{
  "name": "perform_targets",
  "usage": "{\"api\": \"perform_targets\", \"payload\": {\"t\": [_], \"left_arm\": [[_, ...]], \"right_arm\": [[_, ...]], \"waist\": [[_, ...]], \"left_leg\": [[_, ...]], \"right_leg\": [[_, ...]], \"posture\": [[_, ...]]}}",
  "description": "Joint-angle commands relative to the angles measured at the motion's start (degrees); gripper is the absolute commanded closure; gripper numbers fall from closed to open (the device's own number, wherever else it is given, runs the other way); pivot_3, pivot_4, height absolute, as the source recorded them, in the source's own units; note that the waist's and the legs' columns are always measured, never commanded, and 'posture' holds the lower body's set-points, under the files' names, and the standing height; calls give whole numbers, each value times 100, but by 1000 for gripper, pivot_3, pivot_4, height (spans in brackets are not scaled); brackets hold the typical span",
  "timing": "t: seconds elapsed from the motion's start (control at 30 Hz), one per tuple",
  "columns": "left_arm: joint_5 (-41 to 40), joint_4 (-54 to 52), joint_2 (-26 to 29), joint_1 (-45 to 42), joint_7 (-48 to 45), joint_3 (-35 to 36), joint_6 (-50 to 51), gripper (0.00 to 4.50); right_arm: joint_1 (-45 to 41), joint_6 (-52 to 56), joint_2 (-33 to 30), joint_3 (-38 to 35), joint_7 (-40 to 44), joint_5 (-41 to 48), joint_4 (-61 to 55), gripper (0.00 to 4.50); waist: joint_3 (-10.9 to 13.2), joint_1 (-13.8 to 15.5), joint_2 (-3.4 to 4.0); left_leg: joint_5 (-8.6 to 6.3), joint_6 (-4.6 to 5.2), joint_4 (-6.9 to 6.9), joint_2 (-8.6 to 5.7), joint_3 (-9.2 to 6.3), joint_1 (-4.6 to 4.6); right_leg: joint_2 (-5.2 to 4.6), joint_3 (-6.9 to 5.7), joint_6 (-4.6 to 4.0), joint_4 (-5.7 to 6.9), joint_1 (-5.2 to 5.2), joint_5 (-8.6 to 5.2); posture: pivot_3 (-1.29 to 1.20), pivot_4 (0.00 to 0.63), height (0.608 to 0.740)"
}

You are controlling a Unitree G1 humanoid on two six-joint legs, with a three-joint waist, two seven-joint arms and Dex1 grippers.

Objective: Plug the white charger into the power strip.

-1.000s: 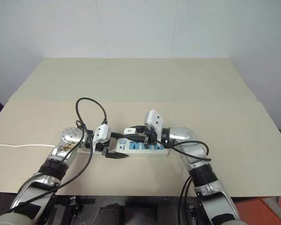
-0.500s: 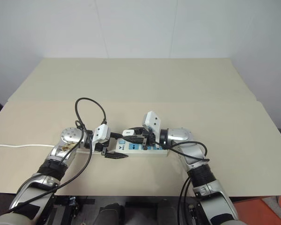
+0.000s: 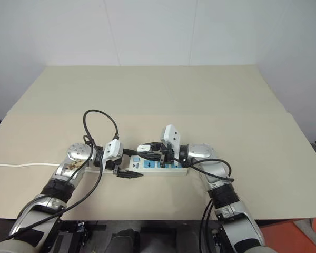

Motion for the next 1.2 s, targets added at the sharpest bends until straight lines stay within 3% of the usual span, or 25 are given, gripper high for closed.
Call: {"api": "perform_targets", "payload": {"t": [0.03,0.5,1.0,1.2], "left_arm": [[71,-49,127,61,-57,-38,28,1188],[-3,-239,293,198,-36,-38,85,1188],[-55,-394,364,255,45,-75,148,1188],[-77,-464,406,308,56,-72,173,1188]], "right_arm": [[-12,-245,-279,-301,-30,-55,227,3351],[101,-883,-1077,-224,634,-204,1133,3351],[-368,-539,-377,588,692,-319,1077,3351],[-349,-533,-399,580,684,-450,1391,3351]], "waist": [[0,-1,0],[0,99,-1],[-5,-31,-5],[-8,-53,-5]], "left_leg": [[0,0,0,0,0,0],[0,0,0,0,1,-4],[-1,1,-4,2,1,15],[-1,1,-9,6,1,23]], "right_leg": [[0,0,0,0,0,0],[-1,0,0,-7,1,0],[2,3,-2,1,7,-1],[7,5,-5,4,9,-2]], "posture": [[0,150,740],[0,150,740],[0,150,740],[0,150,740]]}}
